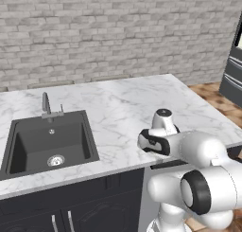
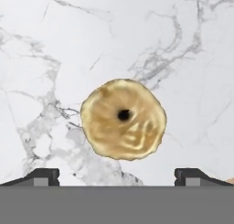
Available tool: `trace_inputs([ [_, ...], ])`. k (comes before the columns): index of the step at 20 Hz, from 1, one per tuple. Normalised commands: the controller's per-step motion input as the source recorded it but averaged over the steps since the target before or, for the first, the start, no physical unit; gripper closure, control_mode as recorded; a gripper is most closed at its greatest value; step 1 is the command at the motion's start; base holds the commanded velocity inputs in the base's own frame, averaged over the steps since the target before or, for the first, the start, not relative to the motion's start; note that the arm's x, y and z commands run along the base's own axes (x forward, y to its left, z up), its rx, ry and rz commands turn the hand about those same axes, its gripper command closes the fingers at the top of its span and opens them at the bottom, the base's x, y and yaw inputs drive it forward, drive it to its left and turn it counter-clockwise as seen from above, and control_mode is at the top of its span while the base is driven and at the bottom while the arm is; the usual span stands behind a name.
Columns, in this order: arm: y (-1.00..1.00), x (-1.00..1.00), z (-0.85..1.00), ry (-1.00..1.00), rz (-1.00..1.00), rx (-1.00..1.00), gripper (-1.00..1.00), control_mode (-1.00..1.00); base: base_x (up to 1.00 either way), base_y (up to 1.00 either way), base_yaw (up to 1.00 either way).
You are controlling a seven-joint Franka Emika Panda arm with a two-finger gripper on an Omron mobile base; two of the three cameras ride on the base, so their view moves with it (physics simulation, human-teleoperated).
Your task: Pick the candle and candle from the dining table and place them in the open cabinet. Close the cabinet after placing the objects.
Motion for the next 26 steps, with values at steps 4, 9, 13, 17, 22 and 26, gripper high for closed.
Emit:
trace_inputs([
  [4, 0.0, 0.05, -0.1, 0.0, 0.0, 0.0, -1.0, -1.0, 0.0, 0.0, 0.0],
  [9, 0.0, 0.06, -0.08, 0.0, 0.0, 0.0, -1.0, -1.0, 0.0, 0.0, 0.0],
  [13, 0.0, 0.09, -0.03, 0.0, 0.0, 0.0, -1.0, -1.0, 0.0, 0.0, 0.0],
  [17, 0.0, 0.12, 0.0, 0.0, 0.0, 0.0, -1.0, -1.0, 0.0, 0.0, 0.0],
  [22, 0.0, 0.11, 0.0, 0.0, 0.0, 0.0, -1.0, -1.0, 0.0, 0.0, 0.0],
  [26, -0.06, 0.03, -0.06, 0.0, 0.0, 0.0, -1.0, -1.0, 0.0, 0.0, 0.0],
])
